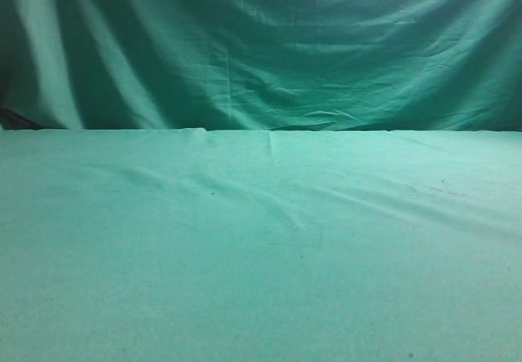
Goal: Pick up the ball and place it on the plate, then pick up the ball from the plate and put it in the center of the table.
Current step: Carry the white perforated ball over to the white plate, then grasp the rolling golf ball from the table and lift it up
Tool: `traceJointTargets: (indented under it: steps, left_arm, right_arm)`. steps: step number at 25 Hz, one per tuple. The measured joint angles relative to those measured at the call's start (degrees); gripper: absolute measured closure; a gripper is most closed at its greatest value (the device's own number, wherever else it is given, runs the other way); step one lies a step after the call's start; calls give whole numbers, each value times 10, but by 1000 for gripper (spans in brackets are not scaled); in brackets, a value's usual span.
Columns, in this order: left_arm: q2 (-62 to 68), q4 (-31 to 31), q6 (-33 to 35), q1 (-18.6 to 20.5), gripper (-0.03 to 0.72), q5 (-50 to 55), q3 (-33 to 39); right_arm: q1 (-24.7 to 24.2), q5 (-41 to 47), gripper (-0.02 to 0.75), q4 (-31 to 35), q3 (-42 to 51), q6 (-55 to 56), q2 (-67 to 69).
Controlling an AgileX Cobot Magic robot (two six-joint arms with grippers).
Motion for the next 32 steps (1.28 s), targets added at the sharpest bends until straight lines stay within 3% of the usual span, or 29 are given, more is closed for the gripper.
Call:
traceJointTargets:
  steps: [1, 4, 7, 8, 9, 12, 20, 24, 26, 32]
  left_arm:
    - [0, -9, 0, -7, 46, 17, -21]
    - [0, -32, 0, -28, 227, 80, -94]
    - [0, -47, 0, -48, 460, 141, -166]
    - [0, -47, 0, -48, 460, 141, -166]
    - [0, -54, 0, -54, 553, 156, -187]
    - [-4, -82, 16, -69, 688, 175, -222]
    - [-123, -120, 66, -144, 688, 131, -187]
    - [-202, -127, 78, -181, 688, 75, -113]
    - [-267, -129, 81, -199, 688, 33, -40]
    - [-401, -131, 81, -215, 688, -36, 97]
  right_arm:
    - [0, 0, 673, 0, 0, 0, 0]
    - [0, 0, 673, 0, 0, 0, 0]
    - [0, 0, 673, 0, 0, 0, 0]
    - [0, 0, 673, 0, 0, 0, 0]
    - [0, 0, 673, 0, 0, 0, 0]
    - [0, 0, 673, 0, 0, 0, 0]
    - [0, 0, 673, 0, 0, 0, 0]
    - [0, 0, 673, 0, 0, 0, 0]
    - [0, 0, 673, 0, 0, 0, 0]
    - [0, 0, 673, 0, 0, 0, 0]
